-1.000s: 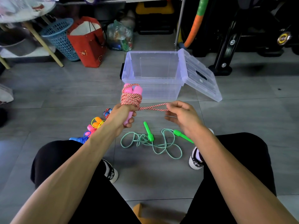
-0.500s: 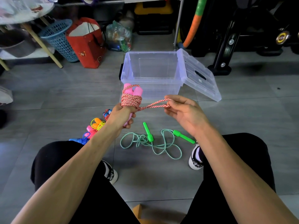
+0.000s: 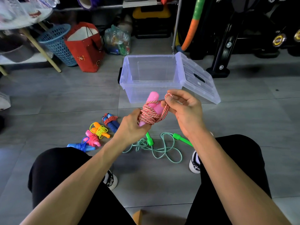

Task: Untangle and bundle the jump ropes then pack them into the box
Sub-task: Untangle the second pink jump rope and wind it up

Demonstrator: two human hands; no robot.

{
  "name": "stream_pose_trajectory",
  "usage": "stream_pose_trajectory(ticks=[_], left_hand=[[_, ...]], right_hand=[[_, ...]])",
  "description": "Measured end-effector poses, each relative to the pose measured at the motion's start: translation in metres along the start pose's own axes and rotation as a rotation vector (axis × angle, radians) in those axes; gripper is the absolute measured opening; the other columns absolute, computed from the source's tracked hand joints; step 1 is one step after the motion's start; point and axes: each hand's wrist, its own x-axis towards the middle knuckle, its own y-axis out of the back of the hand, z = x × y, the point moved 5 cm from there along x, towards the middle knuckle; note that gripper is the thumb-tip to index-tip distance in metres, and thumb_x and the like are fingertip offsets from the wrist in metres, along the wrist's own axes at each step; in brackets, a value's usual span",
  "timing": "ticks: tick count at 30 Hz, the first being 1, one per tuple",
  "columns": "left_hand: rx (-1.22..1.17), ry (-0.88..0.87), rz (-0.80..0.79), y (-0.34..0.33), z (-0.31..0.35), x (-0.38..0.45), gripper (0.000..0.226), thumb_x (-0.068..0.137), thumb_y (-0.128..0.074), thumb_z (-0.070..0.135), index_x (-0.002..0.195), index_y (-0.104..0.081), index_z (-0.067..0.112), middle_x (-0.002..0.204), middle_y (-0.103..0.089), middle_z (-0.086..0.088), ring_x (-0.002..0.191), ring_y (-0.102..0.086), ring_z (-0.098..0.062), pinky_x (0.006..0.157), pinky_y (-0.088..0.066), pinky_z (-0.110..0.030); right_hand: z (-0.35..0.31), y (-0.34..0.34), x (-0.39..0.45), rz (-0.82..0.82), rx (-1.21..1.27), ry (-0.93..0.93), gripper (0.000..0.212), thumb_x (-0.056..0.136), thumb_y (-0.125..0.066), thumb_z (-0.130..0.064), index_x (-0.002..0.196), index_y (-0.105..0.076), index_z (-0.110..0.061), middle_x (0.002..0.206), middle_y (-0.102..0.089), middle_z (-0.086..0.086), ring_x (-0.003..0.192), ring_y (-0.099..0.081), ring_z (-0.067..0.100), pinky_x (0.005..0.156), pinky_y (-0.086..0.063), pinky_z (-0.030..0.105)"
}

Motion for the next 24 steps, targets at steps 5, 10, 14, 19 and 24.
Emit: stream_pose_trajectory(ticks=[5, 10, 14, 19, 24], left_hand=[[-0.183, 0.100, -0.036, -0.002, 0.003, 0.000, 0.015, 0.085, -0.064, 0.016, 0.092, -0.054, 0.009, 0.069, -0.066, -0.007, 0.050, -0.060, -0.028, 0.050, -0.050, -0.033], [-0.989, 0.494, -0.094, 0.000, -0.003, 0.007, 0.005, 0.090, -0.053, 0.007, 0.087, -0.056, 0.005, 0.061, -0.054, -0.007, 0.040, -0.038, -0.015, 0.038, -0.035, -0.020], [-1.234, 0.528, -0.163, 0.009, -0.007, 0.011, 0.014, 0.092, -0.047, 0.009, 0.078, -0.044, 0.014, 0.060, -0.049, -0.004, 0.039, -0.035, -0.011, 0.034, -0.027, -0.017], [-0.802, 0.405, 0.015, 0.010, -0.017, 0.019, 0.004, 0.091, -0.053, 0.004, 0.091, -0.050, 0.006, 0.062, -0.051, -0.009, 0.036, -0.039, -0.015, 0.036, -0.030, -0.018], [-0.433, 0.127, -0.017, 0.004, -0.002, 0.005, 0.021, 0.088, -0.058, 0.004, 0.104, -0.045, 0.008, 0.073, -0.066, -0.011, 0.045, -0.055, -0.022, 0.047, -0.049, -0.033]], right_hand=[[-0.006, 0.008, 0.003, 0.145, 0.061, 0.014, 0.012, 0.087, -0.064, 0.006, 0.086, -0.068, -0.005, 0.067, -0.065, 0.002, 0.059, -0.062, 0.017, 0.064, -0.055, 0.028], [0.000, 0.012, 0.005, 0.147, 0.044, -0.145, 0.018, 0.089, -0.058, 0.008, 0.076, -0.062, -0.005, 0.060, -0.054, 0.006, 0.047, -0.048, 0.014, 0.051, -0.043, 0.026], [0.009, 0.015, 0.004, 0.155, -0.097, -0.231, 0.019, 0.088, -0.058, 0.009, 0.076, -0.062, -0.005, 0.062, -0.055, 0.007, 0.052, -0.048, 0.015, 0.054, -0.044, 0.028], [-0.001, 0.010, 0.002, 0.078, -0.190, -0.086, 0.016, 0.090, -0.060, 0.004, 0.080, -0.063, -0.007, 0.053, -0.057, 0.002, 0.051, -0.053, 0.015, 0.059, -0.050, 0.029], [-0.012, 0.010, 0.000, 0.101, -0.218, 0.007, 0.018, 0.086, -0.068, 0.002, 0.091, -0.056, -0.010, 0.055, -0.062, -0.002, 0.052, -0.059, 0.015, 0.055, -0.052, 0.026]])
